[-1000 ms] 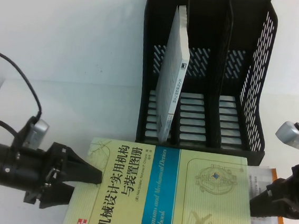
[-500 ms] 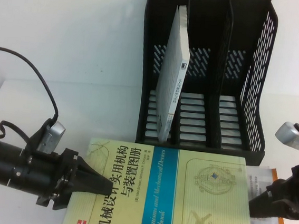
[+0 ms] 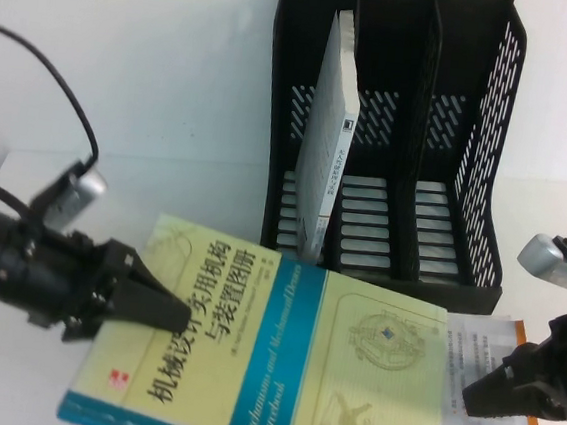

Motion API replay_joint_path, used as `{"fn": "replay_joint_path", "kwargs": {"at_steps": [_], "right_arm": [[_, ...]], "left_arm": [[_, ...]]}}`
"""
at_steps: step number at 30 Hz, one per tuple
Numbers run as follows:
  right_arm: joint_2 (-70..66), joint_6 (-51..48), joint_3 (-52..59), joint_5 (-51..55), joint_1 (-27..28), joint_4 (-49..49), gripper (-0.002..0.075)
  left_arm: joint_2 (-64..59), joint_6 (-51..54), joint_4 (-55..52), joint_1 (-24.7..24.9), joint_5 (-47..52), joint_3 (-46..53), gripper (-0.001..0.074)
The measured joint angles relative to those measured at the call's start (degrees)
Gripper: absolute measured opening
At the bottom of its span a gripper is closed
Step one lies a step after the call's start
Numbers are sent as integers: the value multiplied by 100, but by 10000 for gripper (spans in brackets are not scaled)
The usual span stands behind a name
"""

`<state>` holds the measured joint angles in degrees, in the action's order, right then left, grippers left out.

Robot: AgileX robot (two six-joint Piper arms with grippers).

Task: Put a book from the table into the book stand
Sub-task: Pick up the book with your left arm, then place the book on the book shelf

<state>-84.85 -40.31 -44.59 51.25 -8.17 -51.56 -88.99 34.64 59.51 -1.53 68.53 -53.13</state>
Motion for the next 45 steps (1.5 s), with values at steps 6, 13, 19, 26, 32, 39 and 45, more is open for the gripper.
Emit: {"fn": "replay_joint_path", "kwargs": {"at_steps": [6,13,19,26,32,39,45], "right_arm": [[0,0,0,0,-14,0,-4],[0,0,0,0,-14,0,-4],[0,-129,0,-52,-14,0,-4],[0,-240,0,-77,-14,0,-4],[0,-240,0,-81,-14,0,-4],[0,-216,0,-81,-14,0,-4],[0,-27,0,-81,-14,0,-4]], "left_arm": [[811,-837,-494,97,147,-973,279],[1001,-1311,-736,783,154,-1965,222],[922,-1367,-975,1347,232,-2640,206],[889,-1909,-2081,1766,418,-3733,193],[787,-2197,-2782,1767,418,-4409,193],[626,-2929,-2734,1891,330,-4802,193],[505,-4020,-3803,2848,-726,-5092,193]]}}
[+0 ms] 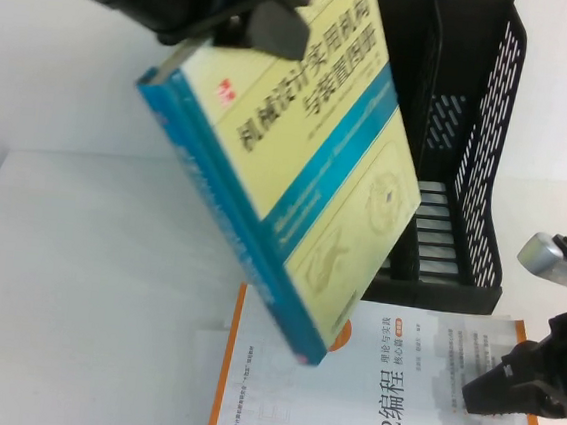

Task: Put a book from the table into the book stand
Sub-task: Place the book on the book shelf

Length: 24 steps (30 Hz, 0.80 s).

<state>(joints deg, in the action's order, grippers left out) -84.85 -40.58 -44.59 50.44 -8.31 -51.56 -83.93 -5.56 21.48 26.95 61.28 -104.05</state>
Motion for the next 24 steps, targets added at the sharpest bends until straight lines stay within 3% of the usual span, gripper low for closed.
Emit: {"fn": "replay_joint_path", "kwargs": {"at_steps": [5,9,24], "right_arm": [[47,119,0,0,0,38,-4],[475,533,0,-117,0,345,-4],[2233,1408,0,-271,0,1373,-4]], "left_arm": [[-395,-1117,-1684,967,-268,-478,193],[-920,-1751,-2772,1415,-234,-1022,192],[-2356,-2500,-3228,1589,-86,-2976,192]]}}
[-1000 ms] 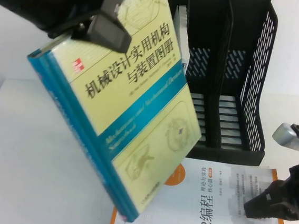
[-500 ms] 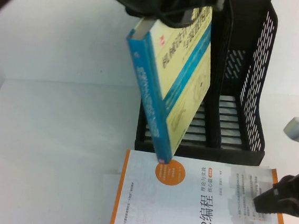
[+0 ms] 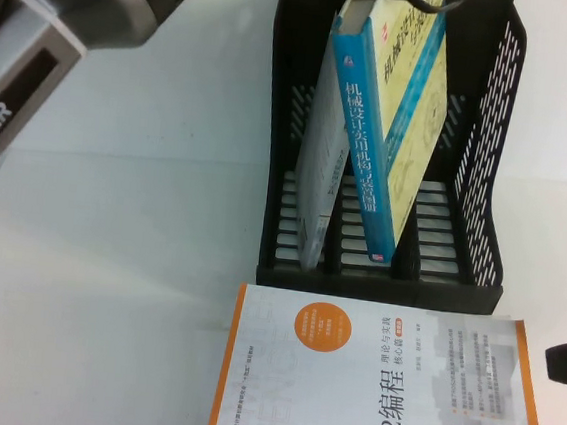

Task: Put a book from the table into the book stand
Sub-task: Place the book on the book shelf

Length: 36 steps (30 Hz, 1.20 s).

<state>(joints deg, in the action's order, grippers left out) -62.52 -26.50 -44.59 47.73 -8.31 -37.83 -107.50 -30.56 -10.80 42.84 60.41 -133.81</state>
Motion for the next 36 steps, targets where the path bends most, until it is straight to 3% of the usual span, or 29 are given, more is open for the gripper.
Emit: {"fn": "replay_joint_path", "kwargs": {"at_steps": [13,24,36], "right_arm": [[-82,205,0,-82,0,265,-4],[-82,361,0,-99,0,287,-4],[-82,399,0,-64,0,287,-4]], "left_arm": [[34,176,-769,629,872,-821,192],[47,93,-920,641,1129,-834,192],[-58,-424,-1440,643,603,-834,192]]}}
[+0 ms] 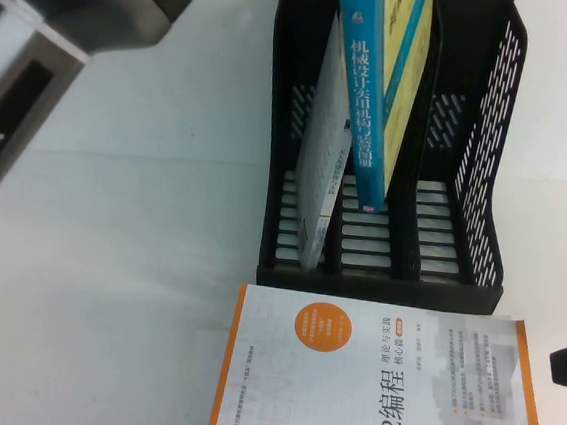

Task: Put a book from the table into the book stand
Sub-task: Place the book on the book shelf

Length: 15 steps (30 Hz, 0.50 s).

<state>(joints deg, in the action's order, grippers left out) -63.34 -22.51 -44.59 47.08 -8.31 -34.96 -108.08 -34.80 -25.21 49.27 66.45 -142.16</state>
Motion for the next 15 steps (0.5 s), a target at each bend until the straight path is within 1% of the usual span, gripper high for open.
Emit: {"fn": "replay_joint_path", "kwargs": {"at_steps": [3,8,15], "right_arm": [[0,0,0,33,0,0,-4],[0,0,0,96,0,92,-4],[0,0,0,109,0,143,-4]], "left_arm": [[-123,-75,-18,0,-203,0,192],[-334,-245,-259,-20,-238,0,192],[-384,-307,-250,-190,-274,0,192]]}}
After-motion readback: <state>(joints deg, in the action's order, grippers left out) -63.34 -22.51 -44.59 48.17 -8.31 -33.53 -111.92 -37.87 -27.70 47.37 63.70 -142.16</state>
